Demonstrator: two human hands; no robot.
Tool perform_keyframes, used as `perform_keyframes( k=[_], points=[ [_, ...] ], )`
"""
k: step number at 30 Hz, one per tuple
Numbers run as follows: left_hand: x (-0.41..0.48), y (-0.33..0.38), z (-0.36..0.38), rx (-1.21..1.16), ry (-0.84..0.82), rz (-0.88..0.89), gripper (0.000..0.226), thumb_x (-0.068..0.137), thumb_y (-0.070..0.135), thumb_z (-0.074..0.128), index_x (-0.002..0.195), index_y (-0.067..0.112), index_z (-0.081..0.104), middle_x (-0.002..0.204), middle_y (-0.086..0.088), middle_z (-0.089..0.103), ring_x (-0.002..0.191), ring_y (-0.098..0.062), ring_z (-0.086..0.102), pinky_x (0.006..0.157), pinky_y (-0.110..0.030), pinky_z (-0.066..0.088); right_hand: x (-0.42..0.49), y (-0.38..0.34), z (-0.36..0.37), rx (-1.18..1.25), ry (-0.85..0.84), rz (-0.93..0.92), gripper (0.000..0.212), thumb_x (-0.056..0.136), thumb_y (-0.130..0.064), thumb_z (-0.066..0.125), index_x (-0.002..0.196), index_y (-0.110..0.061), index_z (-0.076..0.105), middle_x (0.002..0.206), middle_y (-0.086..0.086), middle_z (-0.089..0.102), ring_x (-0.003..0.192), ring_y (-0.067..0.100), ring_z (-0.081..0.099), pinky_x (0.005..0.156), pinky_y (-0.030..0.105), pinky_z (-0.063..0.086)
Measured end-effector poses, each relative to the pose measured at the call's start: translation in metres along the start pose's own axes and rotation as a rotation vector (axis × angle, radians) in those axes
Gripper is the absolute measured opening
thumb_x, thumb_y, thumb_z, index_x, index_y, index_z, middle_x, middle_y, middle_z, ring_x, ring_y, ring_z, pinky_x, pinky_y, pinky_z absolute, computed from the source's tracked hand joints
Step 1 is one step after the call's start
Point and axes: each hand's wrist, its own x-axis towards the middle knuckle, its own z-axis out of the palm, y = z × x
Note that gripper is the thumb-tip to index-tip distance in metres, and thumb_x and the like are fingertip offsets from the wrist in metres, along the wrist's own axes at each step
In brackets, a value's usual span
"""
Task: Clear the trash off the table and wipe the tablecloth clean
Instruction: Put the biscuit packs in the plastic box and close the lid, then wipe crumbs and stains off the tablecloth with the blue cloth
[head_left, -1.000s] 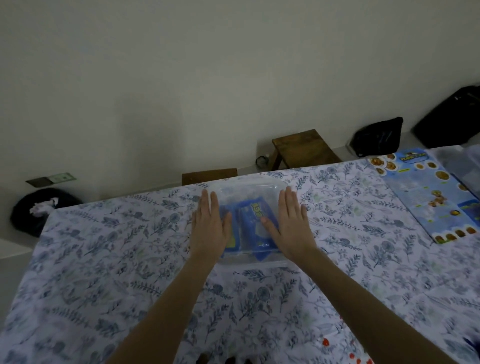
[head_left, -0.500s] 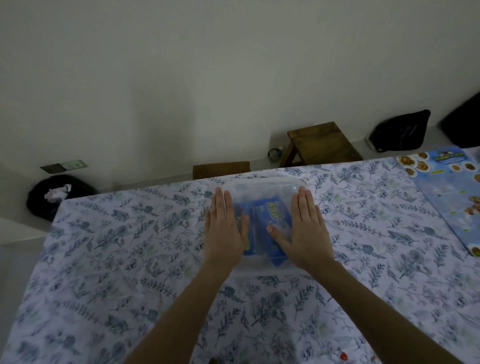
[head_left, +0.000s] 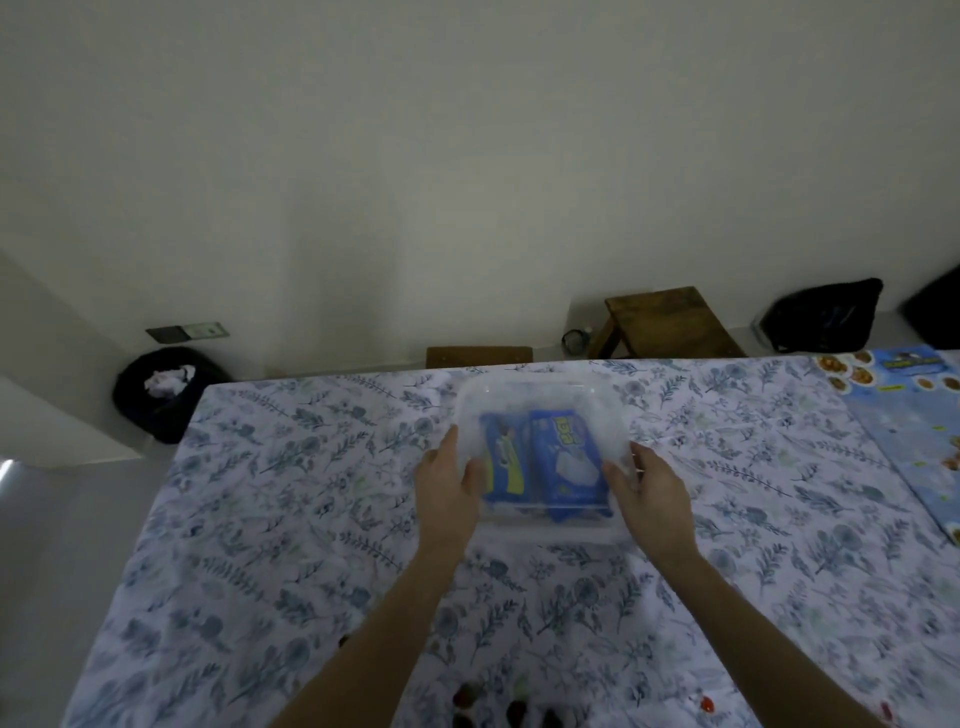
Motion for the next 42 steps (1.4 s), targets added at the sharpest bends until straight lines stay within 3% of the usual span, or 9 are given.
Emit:
perform_keyframes(
  k=[4,14,17,19,22,29,32,36,42],
  points=[
    [0.004,-0.036,-0.058,0.053,0.091,-0.071,0.053,0.096,0.028,0.052,0.145,0.013,0.037,0.144,-0.014,0.046,0.133,-0.03,0.042,0.11,-0.047,0.038,-0.013,-0.045,0.044,0.038,-0.1,-0.062,0.043,0.091,-0.031,0.057,0.127,-0.009,0.054,0.119,0.007,0.064,0.103,0.021,0.06,0.086,0.034,0.05],
    [-0.016,-0.112,-0.164,0.061,0.157,-0.163,0.055,0.095,0.029,0.054,0.145,0.015,0.037,0.142,-0.014,0.049,0.129,-0.03,0.048,0.106,-0.044,0.042,-0.063,-0.107,0.135,0.117,-0.29,-0.122,0.036,0.093,-0.02,0.056,0.127,-0.009,0.053,0.114,0.002,0.063,0.09,0.009,0.055,0.057,0.002,0.042],
    [-0.018,-0.12,-0.171,0.049,0.097,-0.158,0.058,0.094,0.031,0.055,0.146,0.017,0.033,0.14,-0.016,0.047,0.127,-0.031,0.047,0.105,-0.045,0.042,-0.065,-0.109,0.142,0.1,-0.283,-0.142,0.041,0.094,-0.021,0.054,0.132,-0.007,0.049,0.122,0.003,0.061,0.1,0.013,0.057,0.068,0.006,0.043],
    [-0.016,-0.116,-0.177,0.157,0.053,-0.133,0.058,0.094,0.03,0.054,0.145,0.015,0.032,0.139,-0.017,0.046,0.127,-0.032,0.045,0.104,-0.044,0.041,-0.067,-0.106,0.142,0.083,-0.297,-0.128,0.048,0.094,-0.025,0.053,0.138,-0.009,0.044,0.131,0.005,0.056,0.111,0.018,0.055,0.083,0.023,0.047],
    [-0.024,-0.088,-0.182,0.602,0.115,0.042,0.05,0.095,0.027,0.052,0.141,0.016,0.034,0.142,-0.01,0.041,0.13,-0.03,0.039,0.104,-0.043,0.037,-0.083,-0.1,0.125,0.027,-0.262,-0.193,0.045,0.095,-0.024,0.051,0.138,-0.011,0.044,0.132,0.005,0.051,0.116,0.021,0.052,0.096,0.037,0.047],
    [-0.11,-0.068,-0.102,0.466,-0.192,0.694,0.025,0.086,0.021,0.045,0.1,0.016,0.065,0.094,-0.001,0.067,0.089,-0.02,0.063,0.077,-0.029,0.052,-0.192,-0.023,0.042,0.083,-0.108,-0.103,0.019,0.095,-0.022,0.05,0.11,-0.025,0.06,0.109,-0.011,0.058,0.094,-0.002,0.058,0.078,0.01,0.046],
    [-0.156,-0.061,-0.045,0.432,-0.371,0.798,0.021,0.083,0.021,0.046,0.094,0.022,0.065,0.089,0.005,0.064,0.084,-0.011,0.057,0.071,-0.022,0.047,-0.236,0.026,-0.003,0.088,0.012,0.042,0.015,0.094,-0.02,0.052,0.104,-0.025,0.062,0.104,-0.007,0.061,0.09,-0.002,0.059,0.075,0.008,0.044],
    [-0.197,-0.032,0.026,0.47,-0.547,0.919,0.017,0.076,0.011,0.07,0.089,0.02,0.065,0.087,0.003,0.062,0.077,-0.018,0.063,0.061,-0.03,0.055,-0.278,0.087,-0.062,0.086,0.184,0.226,0.014,0.094,-0.02,0.053,0.105,-0.023,0.062,0.101,-0.008,0.063,0.088,-0.002,0.058,0.069,0.007,0.044],
    [-0.239,0.033,0.119,0.579,-0.662,1.066,0.014,0.08,0.016,0.069,0.093,0.019,0.064,0.092,0.002,0.06,0.084,-0.018,0.061,0.067,-0.031,0.055,-0.294,0.176,-0.142,-0.022,0.288,0.342,0.011,0.095,-0.026,0.051,0.103,-0.028,0.058,0.099,-0.014,0.057,0.089,0.003,0.058,0.072,0.007,0.043]
  ],
)
